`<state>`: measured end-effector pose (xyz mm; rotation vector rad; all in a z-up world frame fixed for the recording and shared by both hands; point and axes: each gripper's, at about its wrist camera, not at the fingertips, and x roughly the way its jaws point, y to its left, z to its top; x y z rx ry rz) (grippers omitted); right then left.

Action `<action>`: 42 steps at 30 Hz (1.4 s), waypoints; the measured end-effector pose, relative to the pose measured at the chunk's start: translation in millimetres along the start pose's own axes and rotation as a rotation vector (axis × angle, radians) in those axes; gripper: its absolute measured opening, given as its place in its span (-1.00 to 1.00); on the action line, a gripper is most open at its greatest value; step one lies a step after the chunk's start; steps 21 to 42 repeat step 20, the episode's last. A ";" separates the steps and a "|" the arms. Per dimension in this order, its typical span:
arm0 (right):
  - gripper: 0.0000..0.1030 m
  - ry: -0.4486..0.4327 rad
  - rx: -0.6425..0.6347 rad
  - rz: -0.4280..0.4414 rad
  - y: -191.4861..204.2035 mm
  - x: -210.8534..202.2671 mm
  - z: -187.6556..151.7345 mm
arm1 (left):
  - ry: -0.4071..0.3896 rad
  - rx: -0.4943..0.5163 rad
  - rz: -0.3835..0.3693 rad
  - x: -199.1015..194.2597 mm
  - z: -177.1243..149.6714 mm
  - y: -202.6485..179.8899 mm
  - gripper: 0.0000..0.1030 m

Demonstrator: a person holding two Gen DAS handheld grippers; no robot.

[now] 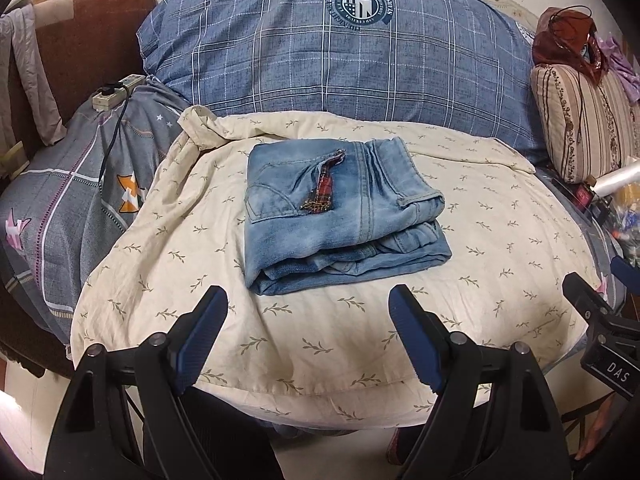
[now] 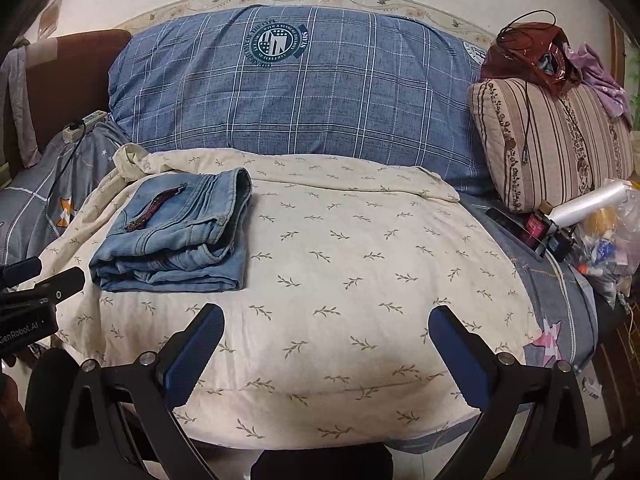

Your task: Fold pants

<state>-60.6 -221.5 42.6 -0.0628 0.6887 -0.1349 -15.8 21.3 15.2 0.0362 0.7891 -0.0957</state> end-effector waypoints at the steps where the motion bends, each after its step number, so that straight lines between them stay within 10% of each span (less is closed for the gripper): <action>1: 0.99 0.001 0.001 0.000 0.4 0.0 -0.1 | -0.001 -0.002 -0.006 -0.8 0.8 0.2 0.62; 42: 0.99 0.011 0.009 -0.008 -3.3 2.2 0.9 | -0.012 -0.008 -0.047 -9.5 6.0 -4.8 0.62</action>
